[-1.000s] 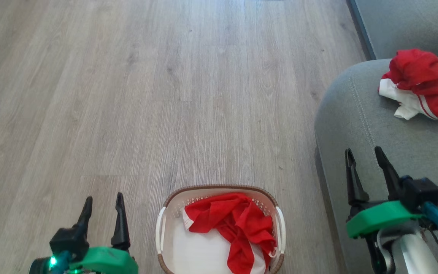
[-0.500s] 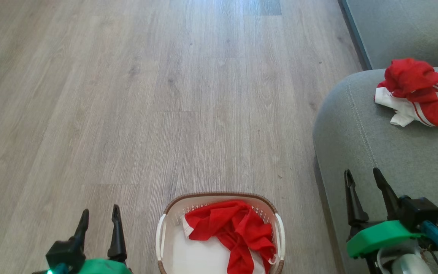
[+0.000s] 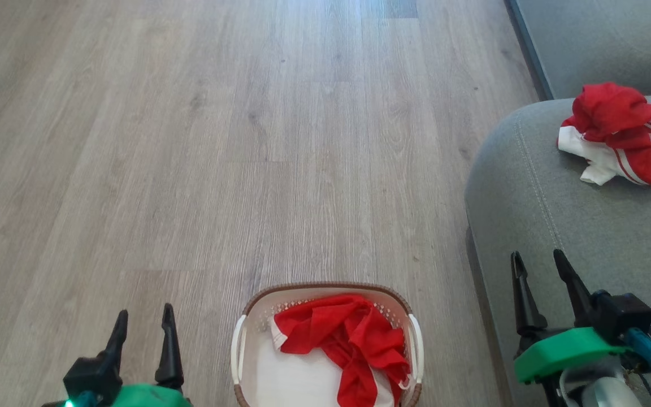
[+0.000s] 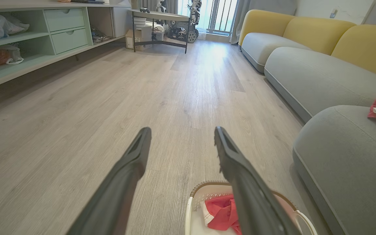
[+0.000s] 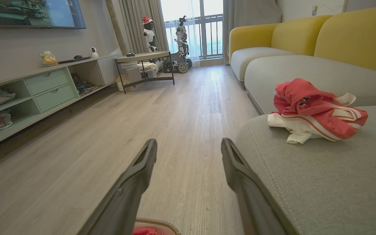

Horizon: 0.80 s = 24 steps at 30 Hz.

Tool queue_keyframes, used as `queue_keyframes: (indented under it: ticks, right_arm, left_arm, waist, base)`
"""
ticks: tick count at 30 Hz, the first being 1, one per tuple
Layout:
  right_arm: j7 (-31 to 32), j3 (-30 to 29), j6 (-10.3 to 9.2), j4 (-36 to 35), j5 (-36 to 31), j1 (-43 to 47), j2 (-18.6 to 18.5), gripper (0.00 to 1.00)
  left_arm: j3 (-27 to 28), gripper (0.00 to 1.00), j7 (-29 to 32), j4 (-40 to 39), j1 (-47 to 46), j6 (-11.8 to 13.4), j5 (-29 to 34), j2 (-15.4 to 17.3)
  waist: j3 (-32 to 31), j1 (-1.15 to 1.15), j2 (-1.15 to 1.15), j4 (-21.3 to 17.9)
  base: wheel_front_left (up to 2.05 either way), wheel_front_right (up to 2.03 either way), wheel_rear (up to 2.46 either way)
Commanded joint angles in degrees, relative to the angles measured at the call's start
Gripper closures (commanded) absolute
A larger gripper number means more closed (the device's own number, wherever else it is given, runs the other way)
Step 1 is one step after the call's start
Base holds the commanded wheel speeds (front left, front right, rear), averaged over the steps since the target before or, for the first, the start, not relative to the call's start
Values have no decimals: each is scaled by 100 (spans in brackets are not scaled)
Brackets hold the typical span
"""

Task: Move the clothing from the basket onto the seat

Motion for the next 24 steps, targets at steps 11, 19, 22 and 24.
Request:
queue_keyframes:
  ticks: [11, 19, 22, 24]
  right_arm:
    - [-53, -1, -2, -335, -27, -259, -6, 0]
    - [-53, -251, -2, -606, -107, -475, -6, 0]
    - [-54, -409, -2, -763, -193, -647, -6, 0]
    - [-54, -479, -2, -861, -226, -775, -6, 0]
  left_arm:
    - [261, 0, -70, -9, -447, -214, 207, -83]
    - [68, 0, -70, 375, -983, -374, 295, -144]
    - [-119, 0, -70, 662, -1355, -481, 364, -204]
    - [-297, 0, -64, 953, -1643, -579, 429, -251]
  waist:
    - [261, 0, 0, -13]
    - [771, 0, 0, -47]
    - [1130, 0, 0, -72]
    - [1386, 0, 0, -108]
  base:
    - [0, 0, 0]
    - [0, 0, 0]
    - [0, 0, 0]
    - [0, 0, 0]
